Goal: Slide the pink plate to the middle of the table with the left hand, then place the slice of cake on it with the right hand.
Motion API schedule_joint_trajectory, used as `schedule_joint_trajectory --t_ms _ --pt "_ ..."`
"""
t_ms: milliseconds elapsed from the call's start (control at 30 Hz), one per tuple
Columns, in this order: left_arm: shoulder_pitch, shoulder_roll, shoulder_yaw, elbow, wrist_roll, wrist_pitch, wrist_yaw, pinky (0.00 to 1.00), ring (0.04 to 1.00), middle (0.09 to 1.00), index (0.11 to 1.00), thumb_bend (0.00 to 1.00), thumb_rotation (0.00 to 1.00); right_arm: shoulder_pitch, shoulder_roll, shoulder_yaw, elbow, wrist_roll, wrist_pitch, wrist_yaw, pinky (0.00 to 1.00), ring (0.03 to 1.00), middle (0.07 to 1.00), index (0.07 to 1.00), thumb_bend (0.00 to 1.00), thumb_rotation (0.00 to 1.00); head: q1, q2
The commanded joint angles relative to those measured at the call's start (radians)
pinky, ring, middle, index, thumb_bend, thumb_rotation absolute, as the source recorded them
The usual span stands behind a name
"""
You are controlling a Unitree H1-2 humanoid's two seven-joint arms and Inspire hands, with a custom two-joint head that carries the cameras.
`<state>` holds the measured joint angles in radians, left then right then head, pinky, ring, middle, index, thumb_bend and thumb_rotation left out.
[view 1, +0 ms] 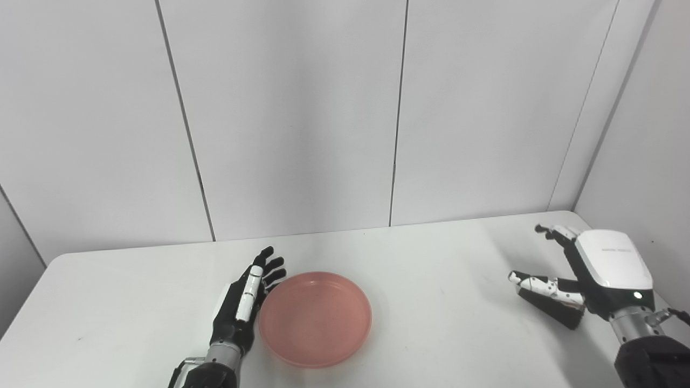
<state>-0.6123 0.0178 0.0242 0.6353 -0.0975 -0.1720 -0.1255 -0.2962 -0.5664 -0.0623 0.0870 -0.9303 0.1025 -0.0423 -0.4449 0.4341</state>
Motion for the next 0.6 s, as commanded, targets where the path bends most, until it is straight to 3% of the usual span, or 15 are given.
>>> schedule_joint_trajectory --t_ms 0,333,567 --pt "-0.005 -0.002 -0.004 -0.017 0.009 0.003 0.007 0.78 0.834 0.855 0.875 0.63 0.93 -0.043 -0.047 -0.004 0.003 0.002 0.018 -0.018 0.61 0.682 0.727 0.729 0.87 0.93 0.002 0.002" --pt "0.009 0.003 -0.005 -0.035 0.0 0.014 -0.004 0.79 0.841 0.865 0.878 0.61 0.92 -0.083 -0.065 0.057 0.213 0.031 -0.006 -0.1 0.59 0.677 0.714 0.682 0.85 0.85 0.008 0.003" --pt "0.011 0.002 -0.007 -0.039 0.004 0.021 -0.001 0.77 0.831 0.857 0.878 0.63 0.92 -0.087 -0.075 0.101 0.29 0.055 -0.016 -0.165 0.56 0.635 0.683 0.672 0.83 0.84 0.01 0.01"
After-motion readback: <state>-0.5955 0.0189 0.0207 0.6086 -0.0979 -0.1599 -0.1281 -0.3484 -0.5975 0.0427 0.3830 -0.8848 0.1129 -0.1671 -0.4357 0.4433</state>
